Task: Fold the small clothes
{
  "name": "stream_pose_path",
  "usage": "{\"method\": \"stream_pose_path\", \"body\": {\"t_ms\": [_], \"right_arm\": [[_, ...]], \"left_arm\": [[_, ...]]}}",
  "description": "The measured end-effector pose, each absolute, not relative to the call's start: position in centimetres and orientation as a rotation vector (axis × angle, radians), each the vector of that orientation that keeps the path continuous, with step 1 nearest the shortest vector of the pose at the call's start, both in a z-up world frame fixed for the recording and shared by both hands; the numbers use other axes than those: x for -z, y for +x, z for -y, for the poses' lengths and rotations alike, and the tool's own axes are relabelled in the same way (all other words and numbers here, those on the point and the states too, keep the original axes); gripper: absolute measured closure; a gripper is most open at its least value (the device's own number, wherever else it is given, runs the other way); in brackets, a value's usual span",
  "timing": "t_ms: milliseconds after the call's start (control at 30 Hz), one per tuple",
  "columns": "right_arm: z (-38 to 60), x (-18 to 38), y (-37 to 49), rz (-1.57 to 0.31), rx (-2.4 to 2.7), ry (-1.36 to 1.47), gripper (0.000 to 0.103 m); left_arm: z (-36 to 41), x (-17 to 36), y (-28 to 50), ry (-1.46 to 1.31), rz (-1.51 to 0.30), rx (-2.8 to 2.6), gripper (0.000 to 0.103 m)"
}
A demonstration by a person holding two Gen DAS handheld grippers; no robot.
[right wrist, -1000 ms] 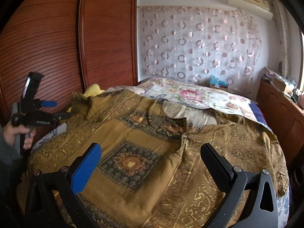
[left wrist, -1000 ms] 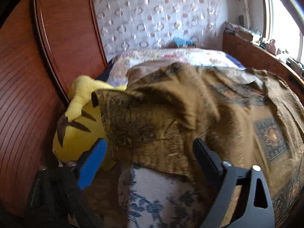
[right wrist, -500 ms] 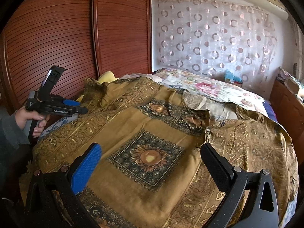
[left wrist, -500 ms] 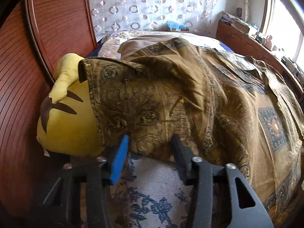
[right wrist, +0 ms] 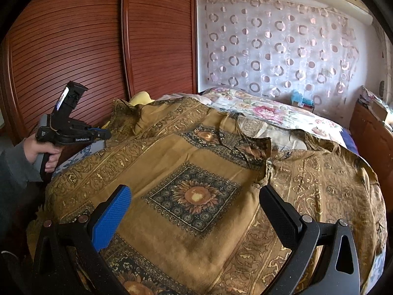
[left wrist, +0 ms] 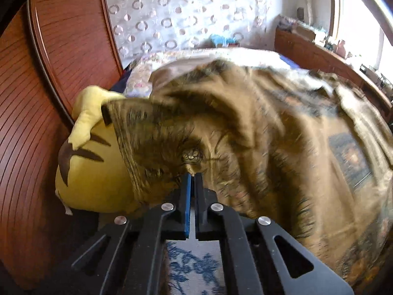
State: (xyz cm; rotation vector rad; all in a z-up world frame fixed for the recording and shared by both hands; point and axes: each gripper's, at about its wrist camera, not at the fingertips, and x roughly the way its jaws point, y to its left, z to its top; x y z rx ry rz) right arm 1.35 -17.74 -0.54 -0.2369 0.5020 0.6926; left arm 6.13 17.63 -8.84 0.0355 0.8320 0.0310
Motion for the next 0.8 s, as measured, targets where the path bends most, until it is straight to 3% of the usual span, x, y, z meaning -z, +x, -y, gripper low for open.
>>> {"method": "stream_pose_path", "body": {"t_ms": [333,733,800], "right_arm": [[19.5,0.2,1.1,-0.493,-0.651,-0.204,0.000],[20.1,0.7,0.8,-0.493,-0.602,-0.152,0.000],[19.8,0.8,0.8,-0.496,-0.604,-0.150,0.000]], "left_arm": [[-12.3,2.2,6.3,-0.006,-0.678,0.141,0.100],[-7.7,-0.5,4.7,0.010,-0.601,0.250,0.100],[-8.2,-0.8,4.1,0.010,-0.588,0.213,0.096]]}}
